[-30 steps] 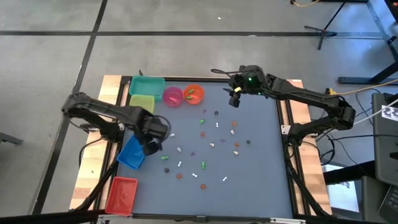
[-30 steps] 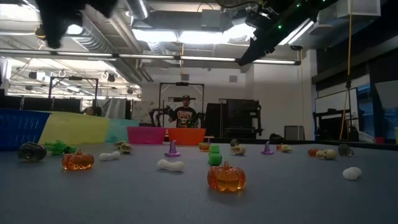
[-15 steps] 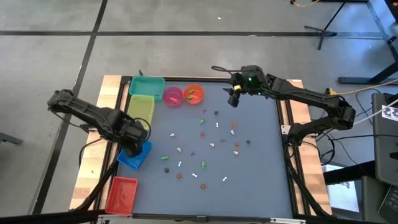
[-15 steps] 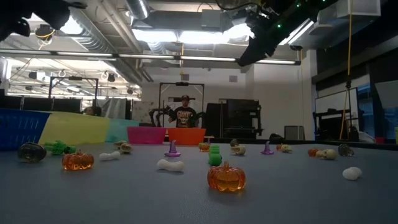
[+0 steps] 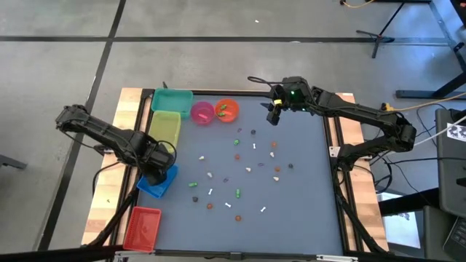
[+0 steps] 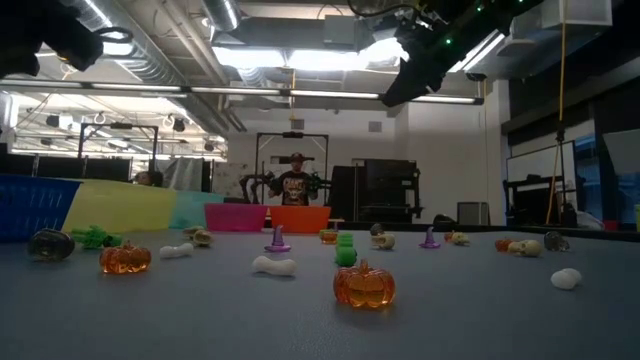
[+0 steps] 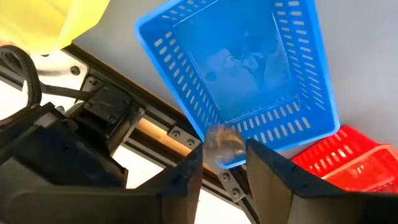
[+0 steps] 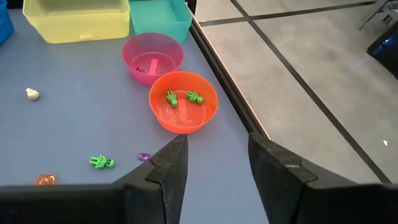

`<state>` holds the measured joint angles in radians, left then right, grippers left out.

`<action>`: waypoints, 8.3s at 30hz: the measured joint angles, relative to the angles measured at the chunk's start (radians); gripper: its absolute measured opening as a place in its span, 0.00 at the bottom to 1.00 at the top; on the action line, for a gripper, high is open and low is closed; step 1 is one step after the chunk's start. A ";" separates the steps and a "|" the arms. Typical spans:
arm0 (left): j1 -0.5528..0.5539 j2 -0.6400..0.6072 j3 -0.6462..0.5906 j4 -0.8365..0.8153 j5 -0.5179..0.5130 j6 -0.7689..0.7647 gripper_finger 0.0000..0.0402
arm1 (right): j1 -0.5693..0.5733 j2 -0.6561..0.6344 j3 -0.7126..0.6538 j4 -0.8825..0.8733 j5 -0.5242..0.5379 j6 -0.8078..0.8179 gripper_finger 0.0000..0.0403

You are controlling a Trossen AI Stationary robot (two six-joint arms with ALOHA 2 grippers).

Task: Sort Halloween decoration
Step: Put the black skull toy into the green bin, then put the purple witch hat toy into the pink bin

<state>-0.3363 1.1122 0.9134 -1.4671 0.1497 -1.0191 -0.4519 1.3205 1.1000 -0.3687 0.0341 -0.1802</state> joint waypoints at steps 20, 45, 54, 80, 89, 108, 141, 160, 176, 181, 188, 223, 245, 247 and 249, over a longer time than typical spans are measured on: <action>0.050 0.000 0.000 0.140 0.026 -0.155 0.40 | 0.000 0.000 0.000 0.000 0.000 0.000 0.42; 0.384 0.000 0.000 0.727 -0.212 -0.150 0.40 | 0.000 0.000 0.000 0.000 0.000 0.000 0.42; 0.478 0.000 0.000 0.835 -0.298 0.011 0.40 | 0.000 0.000 0.000 0.000 0.000 0.000 0.42; 0.514 0.000 0.000 0.946 -0.473 0.542 0.40 | 0.000 0.000 0.000 0.035 0.000 0.000 0.42; 0.486 0.000 0.000 0.945 -0.471 0.542 0.40 | 0.000 0.000 0.000 0.028 0.000 0.000 0.42; 0.486 0.000 0.000 0.944 -0.473 0.587 0.40 | 0.000 0.000 0.000 0.026 0.000 0.000 0.42; 0.447 0.000 0.000 0.944 -0.390 0.633 0.39 | 0.000 0.000 0.000 0.026 0.000 0.000 0.42; 0.423 0.161 0.191 0.854 -0.342 0.798 0.39 | 0.000 0.000 0.000 0.026 0.000 0.000 0.42; 0.413 0.405 0.244 0.716 -0.240 0.817 0.39 | 0.000 0.000 0.000 0.026 0.000 0.000 0.42; 0.388 0.409 0.231 0.730 -0.237 0.817 0.39 | 0.000 0.000 0.000 0.026 0.000 0.000 0.42; 0.338 0.409 0.206 0.802 -0.240 0.813 0.39 | 0.000 0.000 0.000 0.026 0.000 0.000 0.42; 0.138 0.747 0.199 1.109 -0.264 0.680 0.39 | 0.000 0.160 0.001 0.023 -0.008 -0.001 0.42; 0.141 0.798 0.200 1.126 -0.260 0.677 0.28 | 0.000 0.166 0.001 0.023 -0.008 -0.007 0.42; 0.141 0.798 0.200 1.126 -0.259 0.677 0.25 | 0.000 0.166 0.001 0.023 -0.008 -0.007 0.42; 0.141 0.798 0.200 1.126 -0.259 0.678 0.23 | 0.000 0.166 0.001 0.023 -0.008 -0.007 0.42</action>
<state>-0.1955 1.9106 1.1133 -0.3412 -0.1097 -0.3416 -0.4519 1.4864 1.1007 -0.3454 0.0265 -0.1875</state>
